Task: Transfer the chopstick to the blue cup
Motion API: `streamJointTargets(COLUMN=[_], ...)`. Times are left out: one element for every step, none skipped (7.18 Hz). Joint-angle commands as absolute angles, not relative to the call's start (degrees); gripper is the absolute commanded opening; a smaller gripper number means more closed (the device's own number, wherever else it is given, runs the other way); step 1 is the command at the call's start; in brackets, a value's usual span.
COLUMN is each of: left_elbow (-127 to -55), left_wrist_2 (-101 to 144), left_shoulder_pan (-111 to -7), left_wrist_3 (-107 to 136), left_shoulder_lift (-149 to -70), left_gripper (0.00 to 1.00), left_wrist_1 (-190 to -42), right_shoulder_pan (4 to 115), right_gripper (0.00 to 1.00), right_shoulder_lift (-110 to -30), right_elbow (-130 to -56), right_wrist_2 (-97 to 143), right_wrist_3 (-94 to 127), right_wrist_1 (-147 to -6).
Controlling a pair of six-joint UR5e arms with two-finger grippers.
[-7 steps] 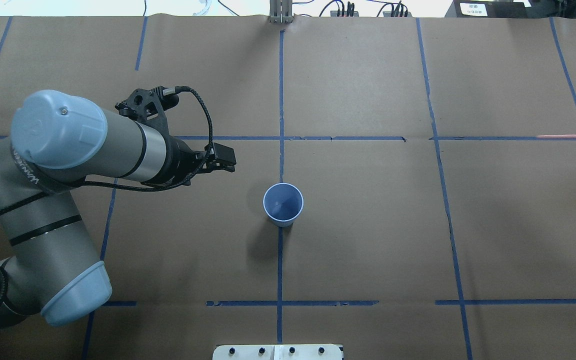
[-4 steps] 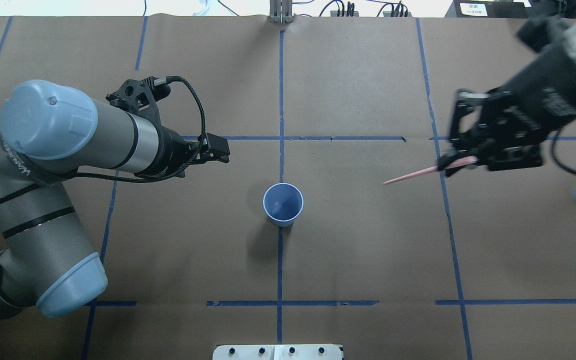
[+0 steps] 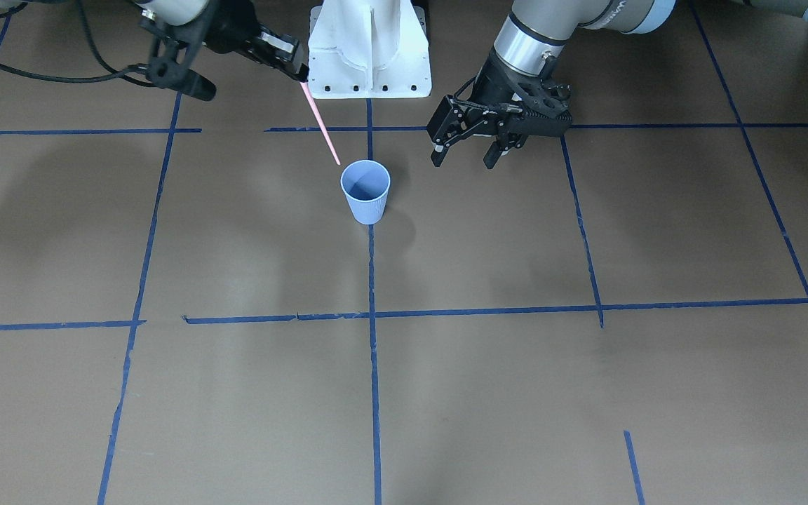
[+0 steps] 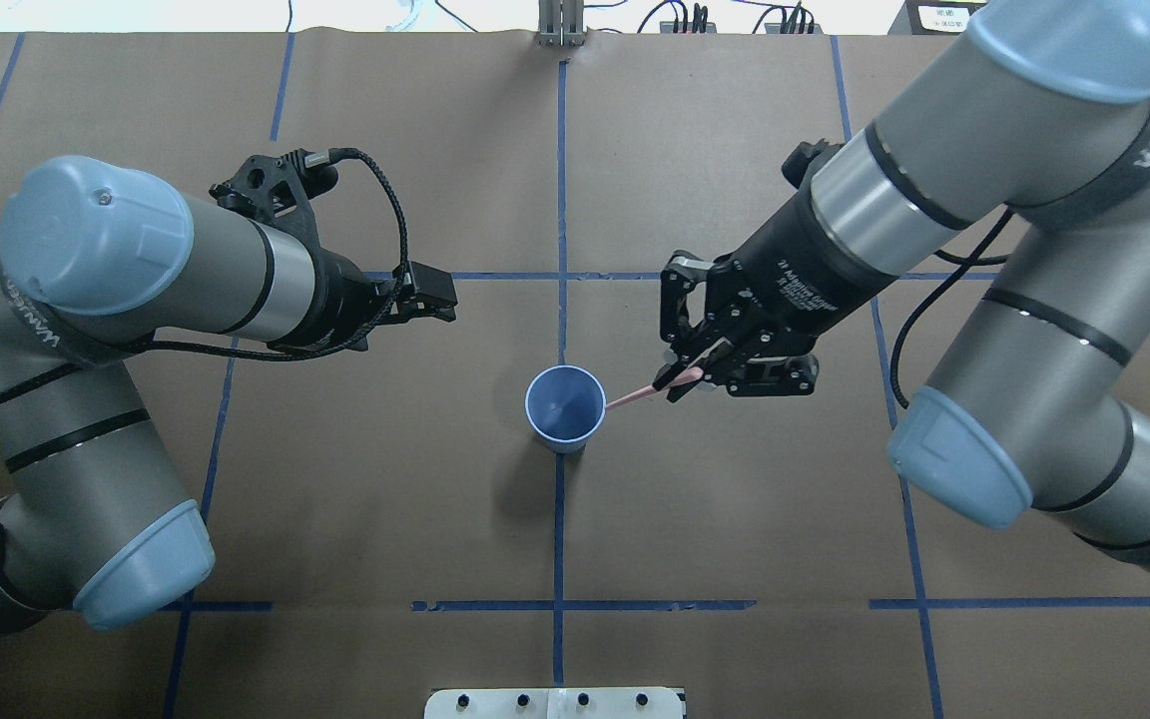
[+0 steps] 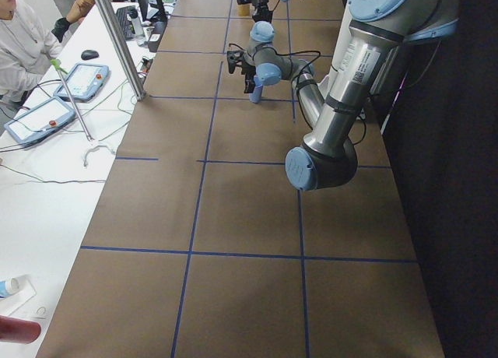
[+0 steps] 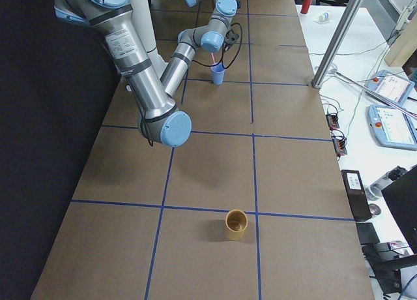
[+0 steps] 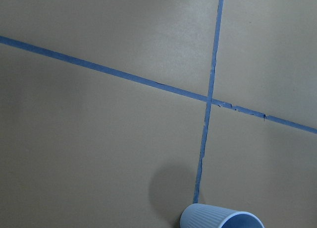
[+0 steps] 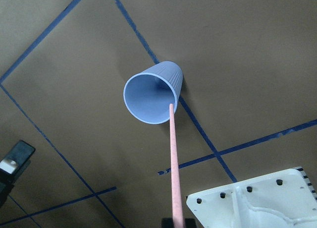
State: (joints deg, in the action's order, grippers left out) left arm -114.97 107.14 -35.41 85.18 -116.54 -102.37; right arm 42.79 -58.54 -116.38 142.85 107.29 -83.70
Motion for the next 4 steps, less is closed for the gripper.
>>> streamJointTargets(left_elbow=[-114.87, -114.79, -114.79, -114.79], left_wrist_2=[107.14, 107.14, 107.14, 107.14], left_shoulder_pan=[-35.42, -35.42, -35.42, -35.42], left_wrist_3=[85.25, 85.25, 85.25, 85.25], left_shoulder_lift=[-116.54, -116.54, -116.46, -116.46], left_gripper=[1.00, 1.00, 1.00, 1.00], left_wrist_1=[-102.39, -102.39, -102.39, -102.39], right_shoulder_pan=[41.32, 40.44, 39.56, 38.85], right_gripper=[0.02, 0.02, 0.03, 0.03], right_shoulder_lift=[-55.91, -55.72, -54.07, -53.27], right_elbow=[-113.83, -113.64, -112.16, -110.41], right_wrist_2=[141.77, 139.94, 137.40, 136.76], right_wrist_3=[108.98, 108.98, 109.07, 109.07], right_wrist_1=[-82.53, -82.53, -82.53, -82.53])
